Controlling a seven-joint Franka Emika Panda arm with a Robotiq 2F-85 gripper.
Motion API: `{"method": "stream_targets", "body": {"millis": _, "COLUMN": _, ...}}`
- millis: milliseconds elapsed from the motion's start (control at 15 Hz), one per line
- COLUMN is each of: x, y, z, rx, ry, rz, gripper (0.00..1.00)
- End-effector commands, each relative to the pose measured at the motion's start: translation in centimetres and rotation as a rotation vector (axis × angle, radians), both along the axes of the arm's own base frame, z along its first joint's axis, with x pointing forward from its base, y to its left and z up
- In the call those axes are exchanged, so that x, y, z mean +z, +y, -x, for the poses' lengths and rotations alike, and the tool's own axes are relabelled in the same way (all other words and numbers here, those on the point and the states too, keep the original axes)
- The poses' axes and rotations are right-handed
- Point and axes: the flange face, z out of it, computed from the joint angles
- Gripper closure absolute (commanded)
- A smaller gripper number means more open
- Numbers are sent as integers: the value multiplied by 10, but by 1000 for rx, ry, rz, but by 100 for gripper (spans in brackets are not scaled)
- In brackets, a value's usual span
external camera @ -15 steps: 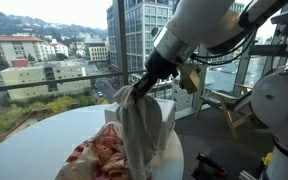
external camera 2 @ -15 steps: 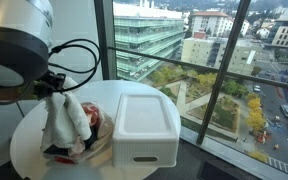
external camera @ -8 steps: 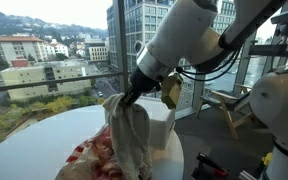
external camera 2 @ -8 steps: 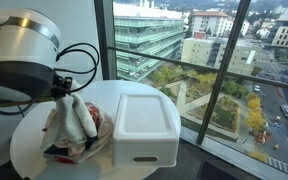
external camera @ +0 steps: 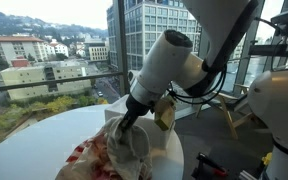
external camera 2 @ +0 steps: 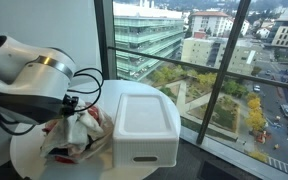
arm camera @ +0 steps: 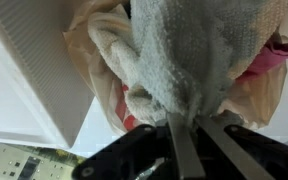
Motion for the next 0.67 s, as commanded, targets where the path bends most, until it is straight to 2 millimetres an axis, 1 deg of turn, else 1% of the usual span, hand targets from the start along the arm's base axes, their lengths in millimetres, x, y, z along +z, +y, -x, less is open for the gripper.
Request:
{"method": "stream_targets", "body": {"millis": 0, "x": -19, "y": -9, "z": -13, "rx": 18, "ry": 63, "rz": -47, "gripper": 98}}
{"method": "stream_targets", "body": {"millis": 133, "x": -34, "y": -5, "z": -23, "rx": 43, "ry": 91, "rz": -42, "gripper": 98}}
{"method": "stream_targets", "body": {"millis": 267, "x": -48, "y": 6, "z": -36, "rx": 83, "ry": 117, "rz": -38, "gripper": 98}}
{"method": "stream_targets", "body": {"millis": 400, "x": -63, "y": 18, "z": -53, "rx": 119, "ry": 131, "rz": -19, "gripper": 98}}
{"method": "stream_targets", "body": {"millis": 533, "x": -71, "y": 30, "z": -69, "rx": 159, "ry": 123, "rz": 10, "gripper": 98}}
{"method": "stream_targets", "body": {"millis": 600, "x": -77, "y": 33, "z": -75, "rx": 169, "ry": 134, "rz": 20, "gripper": 98}}
